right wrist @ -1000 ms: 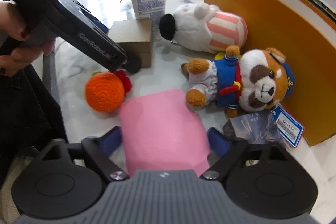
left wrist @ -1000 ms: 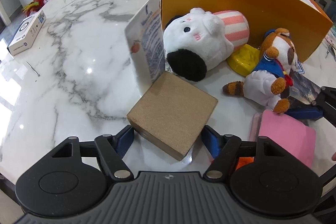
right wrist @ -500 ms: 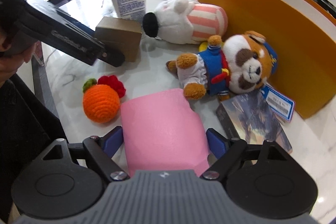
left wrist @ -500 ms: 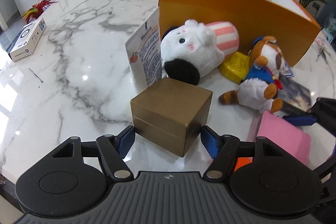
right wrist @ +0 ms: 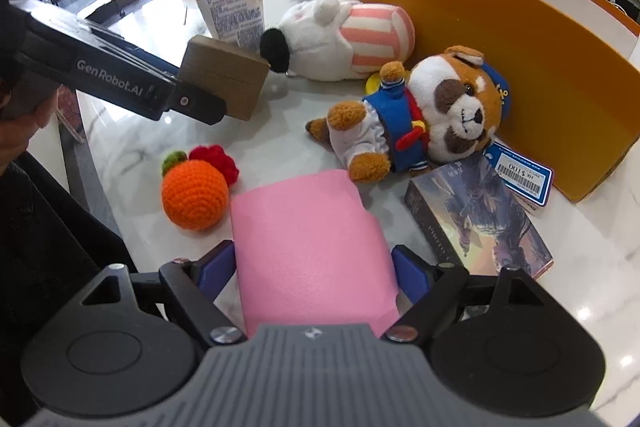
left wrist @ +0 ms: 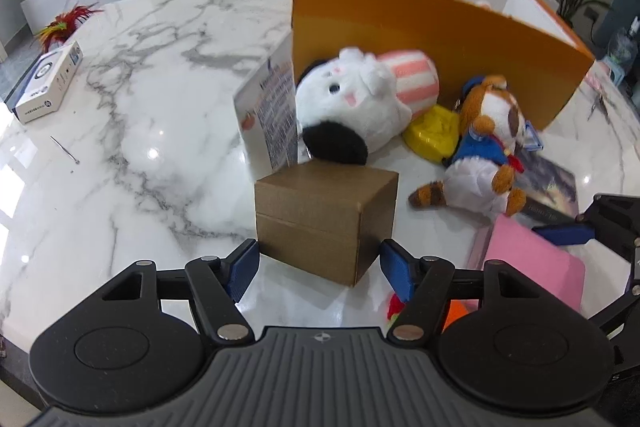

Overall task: Organize objects
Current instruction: 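Lift the brown box and the pink notebook off the table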

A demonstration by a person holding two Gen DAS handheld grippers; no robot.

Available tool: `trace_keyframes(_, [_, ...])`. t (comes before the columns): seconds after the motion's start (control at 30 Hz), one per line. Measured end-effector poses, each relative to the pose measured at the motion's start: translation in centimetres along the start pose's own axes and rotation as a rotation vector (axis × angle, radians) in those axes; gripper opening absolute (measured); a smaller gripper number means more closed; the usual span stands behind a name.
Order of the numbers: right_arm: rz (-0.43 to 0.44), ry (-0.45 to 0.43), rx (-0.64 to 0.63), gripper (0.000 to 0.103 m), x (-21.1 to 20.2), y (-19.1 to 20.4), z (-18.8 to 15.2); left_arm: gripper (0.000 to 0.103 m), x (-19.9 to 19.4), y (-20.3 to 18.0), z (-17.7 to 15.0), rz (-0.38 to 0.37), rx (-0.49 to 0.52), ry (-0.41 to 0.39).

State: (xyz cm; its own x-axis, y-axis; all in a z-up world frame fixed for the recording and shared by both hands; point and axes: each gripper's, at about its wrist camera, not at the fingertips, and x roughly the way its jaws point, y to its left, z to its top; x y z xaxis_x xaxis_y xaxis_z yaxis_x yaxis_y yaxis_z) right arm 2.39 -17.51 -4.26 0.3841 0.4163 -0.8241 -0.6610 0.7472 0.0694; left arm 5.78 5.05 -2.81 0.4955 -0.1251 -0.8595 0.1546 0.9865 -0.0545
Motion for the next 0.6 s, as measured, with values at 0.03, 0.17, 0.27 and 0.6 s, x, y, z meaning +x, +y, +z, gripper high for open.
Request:
trace_keyframes(0.03, [0.0, 0.001, 0.0, 0.084, 0.1, 0.0, 0.0, 0.078, 0.3, -0.1, -0.1, 0.0, -0.001, 0.007])
trace_keyframes(0.17, [0.0, -0.002, 0.002, 0.085, 0.0, -0.1, -0.1, 0.078, 1.4, -0.5, -0.1, 0.012, 0.004, 0.034])
trace_keyframes(0.27, [0.002, -0.003, -0.002, 0.085, -0.1, -0.2, -0.1, 0.077, 2.0, -0.6, 0.0, 0.001, -0.004, 0.037])
trace_keyframes(0.6, [-0.002, -0.003, -0.015, 0.086, -0.1, 0.0, -0.2, 0.083, 2.7, -0.2, 0.5, -0.005, -0.04, 0.007])
